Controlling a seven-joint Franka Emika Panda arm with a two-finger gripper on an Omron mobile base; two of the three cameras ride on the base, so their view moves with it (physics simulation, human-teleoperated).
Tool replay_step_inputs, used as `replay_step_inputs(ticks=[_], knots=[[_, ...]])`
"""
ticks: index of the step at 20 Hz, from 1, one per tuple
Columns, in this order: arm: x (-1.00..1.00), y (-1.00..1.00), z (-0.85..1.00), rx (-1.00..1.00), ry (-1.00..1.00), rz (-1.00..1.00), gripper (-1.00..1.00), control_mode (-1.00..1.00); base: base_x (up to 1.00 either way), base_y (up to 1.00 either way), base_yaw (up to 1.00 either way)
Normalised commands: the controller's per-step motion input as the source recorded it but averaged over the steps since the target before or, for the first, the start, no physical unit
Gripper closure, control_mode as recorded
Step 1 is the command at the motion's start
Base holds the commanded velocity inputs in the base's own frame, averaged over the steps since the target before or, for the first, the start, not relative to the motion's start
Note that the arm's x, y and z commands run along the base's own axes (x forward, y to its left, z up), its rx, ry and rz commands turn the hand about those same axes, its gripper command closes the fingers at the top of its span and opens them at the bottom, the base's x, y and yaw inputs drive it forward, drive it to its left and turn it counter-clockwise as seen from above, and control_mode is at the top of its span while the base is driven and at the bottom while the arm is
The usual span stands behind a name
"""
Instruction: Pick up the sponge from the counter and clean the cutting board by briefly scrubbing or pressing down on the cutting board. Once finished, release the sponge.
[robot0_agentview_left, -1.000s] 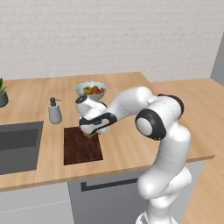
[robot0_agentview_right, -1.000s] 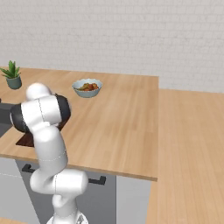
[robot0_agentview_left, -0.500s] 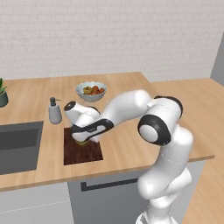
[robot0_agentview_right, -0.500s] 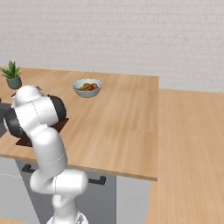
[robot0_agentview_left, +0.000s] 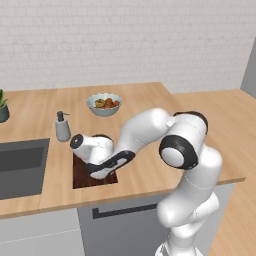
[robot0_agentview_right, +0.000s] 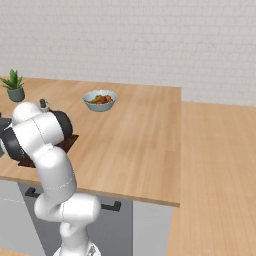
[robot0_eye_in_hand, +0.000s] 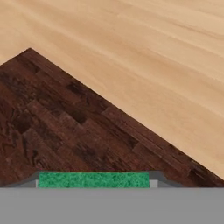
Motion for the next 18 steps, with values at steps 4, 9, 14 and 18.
replay_step_inputs(ticks=[4,9,14,18], knots=[[0.0,0.03,-0.2,-0.05,0.0,0.0,1.0,-1.0,0.0,0.0,0.0],[0.0,0.0,-0.14,-0.01,0.03,0.0,1.0,-1.0,0.0,0.0,0.0],[0.0,0.0,-0.39,-0.07,-0.04,0.0,1.0,-1.0,0.0,0.0,0.0],[0.07,0.0,-0.41,-0.08,0.0,0.0,1.0,-1.0,0.0,0.0,0.0]])
